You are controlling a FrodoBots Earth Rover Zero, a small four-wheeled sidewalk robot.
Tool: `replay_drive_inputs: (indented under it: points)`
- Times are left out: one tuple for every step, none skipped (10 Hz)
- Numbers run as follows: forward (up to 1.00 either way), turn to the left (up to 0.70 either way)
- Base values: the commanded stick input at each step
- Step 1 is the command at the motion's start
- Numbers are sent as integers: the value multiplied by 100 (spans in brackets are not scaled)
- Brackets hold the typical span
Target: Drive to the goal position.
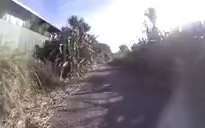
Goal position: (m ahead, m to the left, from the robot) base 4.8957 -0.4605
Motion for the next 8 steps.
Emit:
replay_drive_inputs:
  points:
    - [45, -27]
    - [45, -27]
    - [45, -27]
    - [45, -27]
    - [45, -27]
    - [45, -27]
    - [45, -27]
    - [45, -27]
